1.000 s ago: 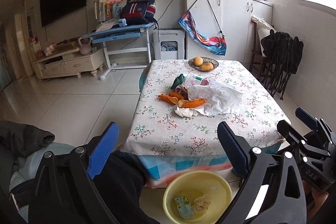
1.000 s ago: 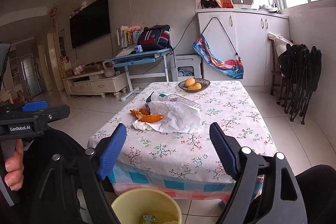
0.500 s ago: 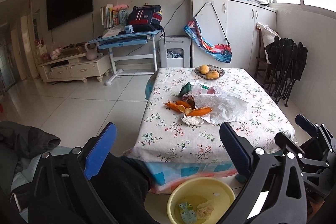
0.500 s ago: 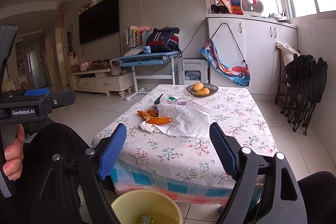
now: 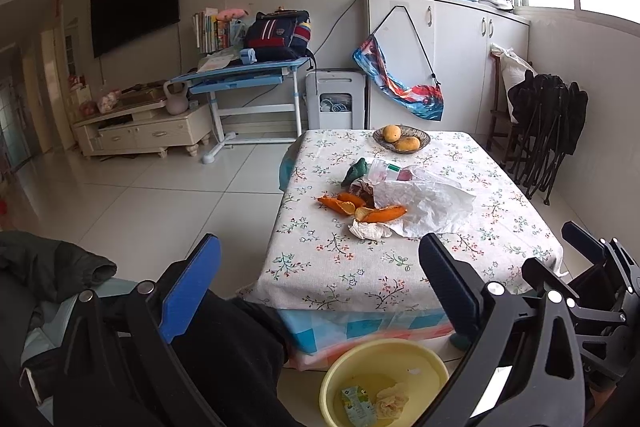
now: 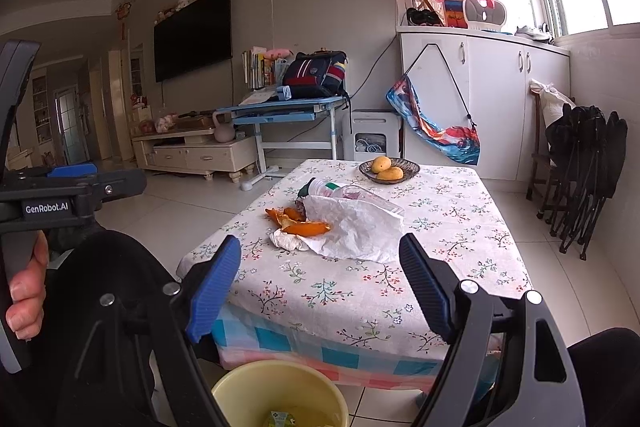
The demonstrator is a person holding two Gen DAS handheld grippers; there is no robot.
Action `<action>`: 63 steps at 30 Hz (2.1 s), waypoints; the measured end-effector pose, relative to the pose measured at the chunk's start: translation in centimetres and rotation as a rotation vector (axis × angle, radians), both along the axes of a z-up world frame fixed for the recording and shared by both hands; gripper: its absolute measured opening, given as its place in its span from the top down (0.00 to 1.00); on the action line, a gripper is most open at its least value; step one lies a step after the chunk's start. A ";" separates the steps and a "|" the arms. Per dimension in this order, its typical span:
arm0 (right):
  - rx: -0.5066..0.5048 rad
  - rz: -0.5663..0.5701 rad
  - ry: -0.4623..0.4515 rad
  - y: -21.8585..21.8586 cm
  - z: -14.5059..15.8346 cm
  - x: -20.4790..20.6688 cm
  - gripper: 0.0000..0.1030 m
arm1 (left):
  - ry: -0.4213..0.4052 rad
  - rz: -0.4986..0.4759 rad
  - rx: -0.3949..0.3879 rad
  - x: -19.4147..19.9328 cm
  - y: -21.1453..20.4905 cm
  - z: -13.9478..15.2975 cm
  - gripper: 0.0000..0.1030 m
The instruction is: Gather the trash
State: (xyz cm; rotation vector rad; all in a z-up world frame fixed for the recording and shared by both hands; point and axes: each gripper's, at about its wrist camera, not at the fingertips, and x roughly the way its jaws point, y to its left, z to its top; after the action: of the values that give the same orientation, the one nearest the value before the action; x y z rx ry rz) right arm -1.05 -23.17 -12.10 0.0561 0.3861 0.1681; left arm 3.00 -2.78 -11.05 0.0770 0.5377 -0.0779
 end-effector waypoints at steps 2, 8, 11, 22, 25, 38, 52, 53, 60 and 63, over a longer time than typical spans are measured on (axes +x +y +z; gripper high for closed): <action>0.000 0.001 0.001 0.0 0.0 0.0 0.24 | -0.002 0.002 0.000 0.0 0.1 0.1 0.07; 0.002 0.001 -0.004 0.1 0.0 0.1 0.24 | -0.007 0.010 0.002 0.2 0.3 0.1 0.07; 0.001 0.001 -0.006 0.1 0.0 0.1 0.24 | -0.010 0.013 -0.001 0.2 0.4 0.0 0.07; 0.043 -0.012 -0.003 -0.7 0.5 0.6 0.24 | -0.001 0.046 -0.041 2.1 2.2 -1.5 0.07; 0.042 -0.003 0.013 -0.8 0.5 1.3 0.24 | 0.011 0.038 -0.061 3.2 2.4 -2.2 0.07; 0.006 0.025 0.132 -2.2 -0.1 7.6 0.24 | 0.067 -0.289 0.034 11.5 -2.8 -5.1 0.07; 0.141 -0.051 0.191 -7.0 -1.5 10.9 0.24 | 0.310 -0.617 0.272 24.7 -9.9 -12.7 0.37; 0.148 -0.051 0.200 -7.1 -1.7 11.0 0.24 | 0.322 -0.641 0.284 24.9 -10.2 -13.2 0.41; 0.179 -0.053 0.236 -7.5 -2.1 12.1 0.24 | 0.361 -0.669 0.260 25.3 -10.1 -13.9 0.83; 0.189 -0.050 0.250 -7.4 -2.2 12.7 0.24 | 0.361 -0.645 0.184 25.3 -8.7 -12.6 0.83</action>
State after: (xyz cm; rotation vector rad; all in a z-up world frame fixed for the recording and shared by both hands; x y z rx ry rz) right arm 11.70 -30.61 -14.30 0.2748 0.6173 0.1477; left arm 28.29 -11.45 -23.66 0.4205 0.8639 -0.6816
